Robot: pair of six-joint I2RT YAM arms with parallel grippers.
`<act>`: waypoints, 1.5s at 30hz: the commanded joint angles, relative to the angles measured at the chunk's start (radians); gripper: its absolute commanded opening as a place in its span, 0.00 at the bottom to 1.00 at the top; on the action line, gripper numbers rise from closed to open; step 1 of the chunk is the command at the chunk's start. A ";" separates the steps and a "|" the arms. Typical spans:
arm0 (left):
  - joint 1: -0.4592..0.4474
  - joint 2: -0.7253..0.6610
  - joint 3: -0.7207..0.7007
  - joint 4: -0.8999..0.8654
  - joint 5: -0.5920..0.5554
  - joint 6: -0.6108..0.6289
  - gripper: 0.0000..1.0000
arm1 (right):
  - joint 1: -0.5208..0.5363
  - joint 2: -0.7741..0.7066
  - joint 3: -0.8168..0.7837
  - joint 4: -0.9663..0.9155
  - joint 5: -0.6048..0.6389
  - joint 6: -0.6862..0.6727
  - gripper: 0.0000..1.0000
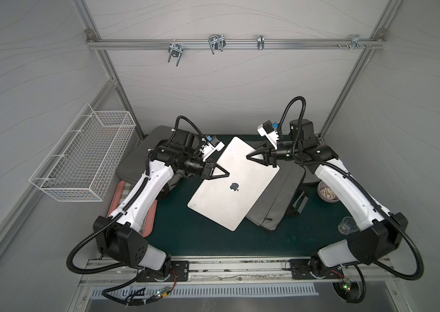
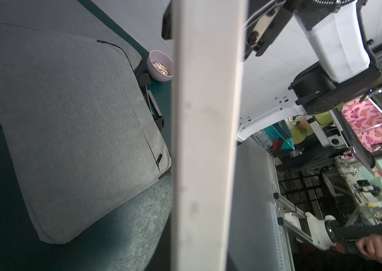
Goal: Open the zippered laptop bag and take out the laptop
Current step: Adjust the laptop, then place the laptop at the center of the board.
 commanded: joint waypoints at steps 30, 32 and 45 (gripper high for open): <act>0.426 -0.328 -0.546 0.137 -0.344 -0.363 0.00 | -0.081 -0.157 -0.253 0.198 0.060 0.240 0.92; 0.433 -0.284 -0.515 0.078 -0.373 -0.294 0.00 | -0.084 -0.161 -0.267 0.201 0.060 0.238 0.92; 0.447 -0.128 -0.503 0.041 -0.382 -0.165 0.05 | -0.089 -0.151 -0.335 0.267 0.020 0.272 0.92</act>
